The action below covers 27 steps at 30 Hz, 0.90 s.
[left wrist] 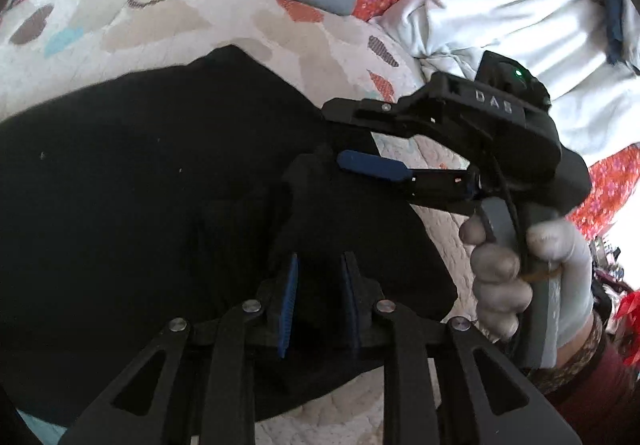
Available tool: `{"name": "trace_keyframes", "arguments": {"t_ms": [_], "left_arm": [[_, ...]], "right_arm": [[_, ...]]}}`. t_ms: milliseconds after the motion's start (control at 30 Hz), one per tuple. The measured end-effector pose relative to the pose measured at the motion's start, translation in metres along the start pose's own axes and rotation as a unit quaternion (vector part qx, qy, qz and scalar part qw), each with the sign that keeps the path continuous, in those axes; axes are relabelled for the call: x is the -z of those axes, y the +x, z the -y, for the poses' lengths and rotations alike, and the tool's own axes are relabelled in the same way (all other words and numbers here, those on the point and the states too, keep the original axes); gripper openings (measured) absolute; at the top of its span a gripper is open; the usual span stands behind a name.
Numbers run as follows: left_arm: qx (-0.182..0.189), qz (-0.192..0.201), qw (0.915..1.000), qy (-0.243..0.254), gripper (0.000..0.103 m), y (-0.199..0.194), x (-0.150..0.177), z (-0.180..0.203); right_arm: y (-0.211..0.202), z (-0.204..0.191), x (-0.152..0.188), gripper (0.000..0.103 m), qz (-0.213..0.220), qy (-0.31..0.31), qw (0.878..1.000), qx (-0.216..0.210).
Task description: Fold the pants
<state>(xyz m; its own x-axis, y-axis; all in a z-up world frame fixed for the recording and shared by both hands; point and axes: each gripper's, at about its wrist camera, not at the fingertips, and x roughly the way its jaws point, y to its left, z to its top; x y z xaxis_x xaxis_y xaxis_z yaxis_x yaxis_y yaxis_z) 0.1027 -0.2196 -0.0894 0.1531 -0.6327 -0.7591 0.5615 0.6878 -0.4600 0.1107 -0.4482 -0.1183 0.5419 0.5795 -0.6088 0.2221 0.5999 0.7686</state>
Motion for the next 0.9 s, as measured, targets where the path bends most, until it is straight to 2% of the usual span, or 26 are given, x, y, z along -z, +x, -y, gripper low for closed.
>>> {"name": "trace_keyframes", "arguments": {"t_ms": [67,233,300,367,467,567,667,800,867,900], "left_arm": [[0.002,-0.001,1.0,0.006,0.02,0.0,0.0,0.0],[0.039,-0.004,0.9992,-0.01,0.02,-0.011,-0.004,-0.009],[0.048,0.009,0.9987,-0.014,0.022,-0.023,-0.001,-0.013],[0.047,0.026,0.9982,-0.027,0.03,-0.035,-0.003,-0.02],[0.044,0.042,0.9963,-0.061,0.032,-0.046,-0.004,-0.035],[0.054,0.048,0.9923,-0.1,0.032,-0.049,-0.005,-0.049],[0.047,0.054,0.9911,-0.112,0.032,-0.049,-0.009,-0.053],[0.04,0.057,0.9905,-0.119,0.033,-0.046,-0.013,-0.054],[0.034,0.05,0.9908,-0.12,0.033,-0.041,-0.012,-0.054],[0.032,0.048,0.9909,-0.121,0.033,-0.04,-0.011,-0.055]], "right_arm": [[-0.002,-0.002,-0.001,0.058,0.0,-0.008,1.0,0.0],[-0.012,-0.007,0.001,0.061,0.022,-0.014,1.0,0.001],[-0.023,-0.012,0.002,0.062,0.04,-0.023,0.999,0.003],[-0.037,-0.016,0.004,0.062,0.055,-0.032,0.998,-0.001],[-0.054,-0.017,0.018,0.062,0.063,-0.039,0.997,-0.015],[-0.061,-0.016,0.042,0.062,0.037,-0.032,0.997,-0.064],[-0.057,-0.021,0.062,0.062,0.002,-0.043,0.995,-0.094],[-0.035,-0.015,0.083,0.062,-0.051,-0.045,0.993,-0.095],[-0.014,-0.003,0.093,0.061,-0.083,-0.032,0.994,-0.066],[-0.009,-0.001,0.094,0.061,-0.085,-0.031,0.994,-0.062]]}}
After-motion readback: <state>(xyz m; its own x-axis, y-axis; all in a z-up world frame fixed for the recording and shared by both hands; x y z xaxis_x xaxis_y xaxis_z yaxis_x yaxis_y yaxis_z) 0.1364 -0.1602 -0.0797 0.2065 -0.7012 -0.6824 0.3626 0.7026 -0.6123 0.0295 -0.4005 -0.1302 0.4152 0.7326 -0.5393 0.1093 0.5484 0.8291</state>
